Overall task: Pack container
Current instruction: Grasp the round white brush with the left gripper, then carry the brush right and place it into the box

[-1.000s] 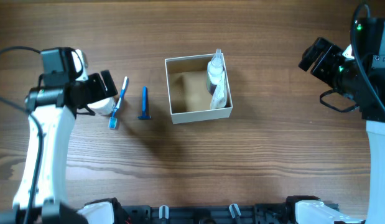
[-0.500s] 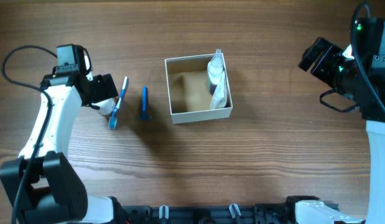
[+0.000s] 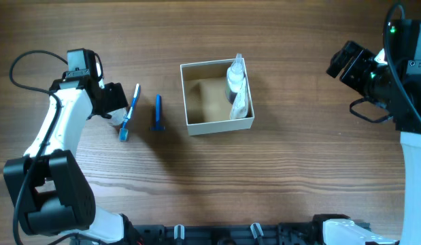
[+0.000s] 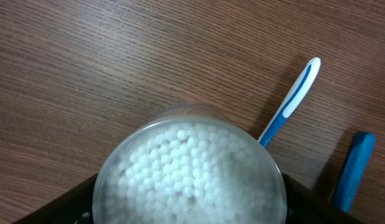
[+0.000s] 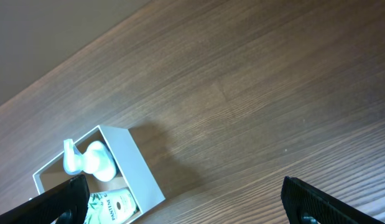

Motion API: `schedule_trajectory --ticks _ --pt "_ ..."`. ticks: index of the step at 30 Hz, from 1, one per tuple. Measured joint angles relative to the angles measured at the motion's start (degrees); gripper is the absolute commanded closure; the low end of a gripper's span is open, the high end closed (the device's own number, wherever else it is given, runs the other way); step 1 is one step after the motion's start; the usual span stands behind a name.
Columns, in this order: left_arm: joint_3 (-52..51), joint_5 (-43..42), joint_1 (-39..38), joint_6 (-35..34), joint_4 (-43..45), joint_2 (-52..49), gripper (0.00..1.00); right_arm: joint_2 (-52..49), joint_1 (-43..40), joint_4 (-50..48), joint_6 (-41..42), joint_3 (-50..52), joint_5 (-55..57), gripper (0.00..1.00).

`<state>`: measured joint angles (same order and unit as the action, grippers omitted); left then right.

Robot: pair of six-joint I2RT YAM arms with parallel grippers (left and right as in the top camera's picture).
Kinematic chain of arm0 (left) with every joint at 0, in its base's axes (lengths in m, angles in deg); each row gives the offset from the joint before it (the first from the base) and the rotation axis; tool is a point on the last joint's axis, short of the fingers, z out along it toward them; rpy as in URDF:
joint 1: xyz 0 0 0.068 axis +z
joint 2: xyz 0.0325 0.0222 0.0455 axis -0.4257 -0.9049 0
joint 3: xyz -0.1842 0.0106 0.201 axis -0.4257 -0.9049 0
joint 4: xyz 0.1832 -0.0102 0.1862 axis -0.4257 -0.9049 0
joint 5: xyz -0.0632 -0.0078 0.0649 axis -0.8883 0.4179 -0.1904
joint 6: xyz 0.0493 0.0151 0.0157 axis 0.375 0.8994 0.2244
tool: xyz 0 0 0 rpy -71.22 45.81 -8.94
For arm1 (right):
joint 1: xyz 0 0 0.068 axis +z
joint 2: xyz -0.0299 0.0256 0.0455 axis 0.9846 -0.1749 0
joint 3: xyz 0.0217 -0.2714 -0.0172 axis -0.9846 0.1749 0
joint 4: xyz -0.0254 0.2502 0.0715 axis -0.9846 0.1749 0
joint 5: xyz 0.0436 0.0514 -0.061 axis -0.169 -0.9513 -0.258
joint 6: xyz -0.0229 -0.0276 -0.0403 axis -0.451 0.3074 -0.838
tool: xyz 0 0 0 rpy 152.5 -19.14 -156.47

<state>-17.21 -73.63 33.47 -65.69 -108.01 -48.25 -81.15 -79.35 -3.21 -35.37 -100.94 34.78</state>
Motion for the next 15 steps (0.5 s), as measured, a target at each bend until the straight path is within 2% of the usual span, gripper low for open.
schedule_trajectory --ticks 2,11,15 --pt "0.00 -0.11 0.00 0.33 -0.02 0.00 0.33 0.00 0.00 0.00 0.00 0.00 0.00 0.00" --pt "0.11 -0.98 0.00 0.59 -0.20 0.15 0.32 0.00 0.00 0.00 0.00 0.00 0.00 0.00" --pt "0.50 -1.75 -0.02 0.57 -3.02 2.25 0.33 0.00 0.00 0.00 0.00 0.02 0.00 0.00"
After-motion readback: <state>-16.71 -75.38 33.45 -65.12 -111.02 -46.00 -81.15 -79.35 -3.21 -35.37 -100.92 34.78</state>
